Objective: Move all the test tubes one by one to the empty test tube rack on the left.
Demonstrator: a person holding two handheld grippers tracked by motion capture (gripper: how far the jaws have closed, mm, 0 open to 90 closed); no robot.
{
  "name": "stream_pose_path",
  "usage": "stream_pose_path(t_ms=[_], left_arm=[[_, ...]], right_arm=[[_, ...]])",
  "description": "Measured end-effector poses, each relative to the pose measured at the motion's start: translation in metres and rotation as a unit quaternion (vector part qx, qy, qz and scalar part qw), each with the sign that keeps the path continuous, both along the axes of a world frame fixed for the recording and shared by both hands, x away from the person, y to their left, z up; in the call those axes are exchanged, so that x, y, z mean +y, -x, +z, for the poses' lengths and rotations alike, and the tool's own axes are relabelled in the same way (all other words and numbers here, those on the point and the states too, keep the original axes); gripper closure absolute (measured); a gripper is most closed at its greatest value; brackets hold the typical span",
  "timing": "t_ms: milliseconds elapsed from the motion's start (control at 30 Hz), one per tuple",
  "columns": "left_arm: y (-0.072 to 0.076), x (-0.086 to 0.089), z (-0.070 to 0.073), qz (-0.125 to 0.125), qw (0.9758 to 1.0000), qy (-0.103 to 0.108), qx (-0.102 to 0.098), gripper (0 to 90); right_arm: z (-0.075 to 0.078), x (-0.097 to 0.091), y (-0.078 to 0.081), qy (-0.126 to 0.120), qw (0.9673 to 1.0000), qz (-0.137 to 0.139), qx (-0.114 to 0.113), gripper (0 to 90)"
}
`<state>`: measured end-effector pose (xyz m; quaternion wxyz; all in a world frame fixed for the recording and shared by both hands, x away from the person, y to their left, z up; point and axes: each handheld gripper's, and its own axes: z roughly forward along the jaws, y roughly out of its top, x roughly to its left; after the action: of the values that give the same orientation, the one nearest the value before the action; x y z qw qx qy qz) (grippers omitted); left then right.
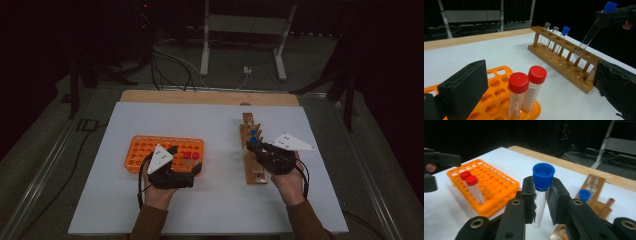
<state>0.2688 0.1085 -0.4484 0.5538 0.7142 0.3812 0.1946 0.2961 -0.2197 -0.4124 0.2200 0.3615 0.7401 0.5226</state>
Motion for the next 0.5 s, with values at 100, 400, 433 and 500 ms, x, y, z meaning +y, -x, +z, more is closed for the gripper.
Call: stream_pose_path(t_ms=[100,400,433,500], left_arm=[[0.002,-0.004,0.003,-0.007,1.0000,0.002,-0.005,0.6],[0.010,-0.026,0.006,-0.037,0.9990,-0.016,-0.019,6.0],[0.011,-0.029,0.006,-0.041,0.9988,-0.019,-0.020,6.6],[0.012,-0.036,0.005,-0.051,0.9983,-0.023,-0.019,7.6]], right_arm=[[-0.001,0.004,0.003,-0.007,0.9999,0.013,0.005,76.3],[-0.001,0.019,0.011,-0.013,0.9987,0.046,0.014,76.3],[-0.002,0.021,0.012,-0.014,0.9985,0.049,0.017,76.2],[-0.003,0.026,0.013,-0.014,0.9980,0.057,0.021,76.3]])
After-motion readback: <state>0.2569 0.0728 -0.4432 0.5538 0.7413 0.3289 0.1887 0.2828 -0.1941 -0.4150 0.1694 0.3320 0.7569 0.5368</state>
